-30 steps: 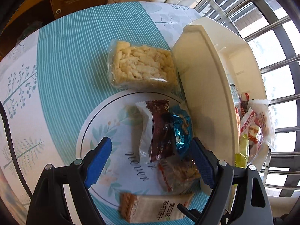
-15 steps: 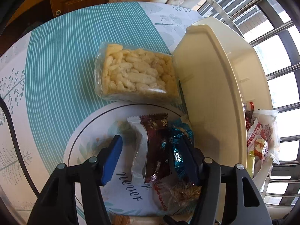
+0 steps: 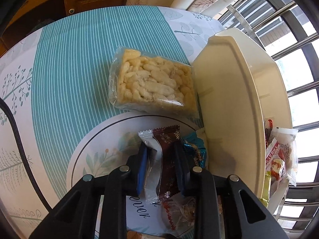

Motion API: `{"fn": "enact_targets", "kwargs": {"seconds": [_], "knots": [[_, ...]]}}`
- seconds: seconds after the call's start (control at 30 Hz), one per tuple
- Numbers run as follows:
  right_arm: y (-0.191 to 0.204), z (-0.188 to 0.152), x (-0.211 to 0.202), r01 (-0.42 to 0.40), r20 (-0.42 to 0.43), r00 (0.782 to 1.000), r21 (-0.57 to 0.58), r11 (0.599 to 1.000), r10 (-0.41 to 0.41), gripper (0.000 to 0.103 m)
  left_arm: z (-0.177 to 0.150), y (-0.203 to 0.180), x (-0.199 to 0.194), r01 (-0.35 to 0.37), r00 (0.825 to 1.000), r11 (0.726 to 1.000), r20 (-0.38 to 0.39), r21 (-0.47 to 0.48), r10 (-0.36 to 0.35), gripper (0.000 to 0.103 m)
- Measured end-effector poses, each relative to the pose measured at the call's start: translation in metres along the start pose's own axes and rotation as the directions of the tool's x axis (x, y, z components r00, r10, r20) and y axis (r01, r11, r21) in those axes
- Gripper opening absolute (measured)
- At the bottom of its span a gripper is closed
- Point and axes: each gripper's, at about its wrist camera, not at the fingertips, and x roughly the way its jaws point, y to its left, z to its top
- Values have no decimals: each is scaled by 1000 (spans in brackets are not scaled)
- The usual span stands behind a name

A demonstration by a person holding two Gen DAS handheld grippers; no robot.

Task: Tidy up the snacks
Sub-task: 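Grasp the red-brown candy wrapper with the left tool while the right tool grasps the beige biscuit packet, then carry the candy wrapper and biscuit packet with both tools over the white tray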

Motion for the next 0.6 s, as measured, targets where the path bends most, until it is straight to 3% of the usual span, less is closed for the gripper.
{"fn": "enact_targets", "kwargs": {"seconds": [0.43,0.6], "knots": [[1,-3,0,0,-85,996,31,1000,2,58,-33,40,-32,10,999,997,42,-74,-6,19],[5,-12,0,1,-132,991,100,995,12,58,-53,62,-59,14,997,994,73,-106,-6,19]]}}
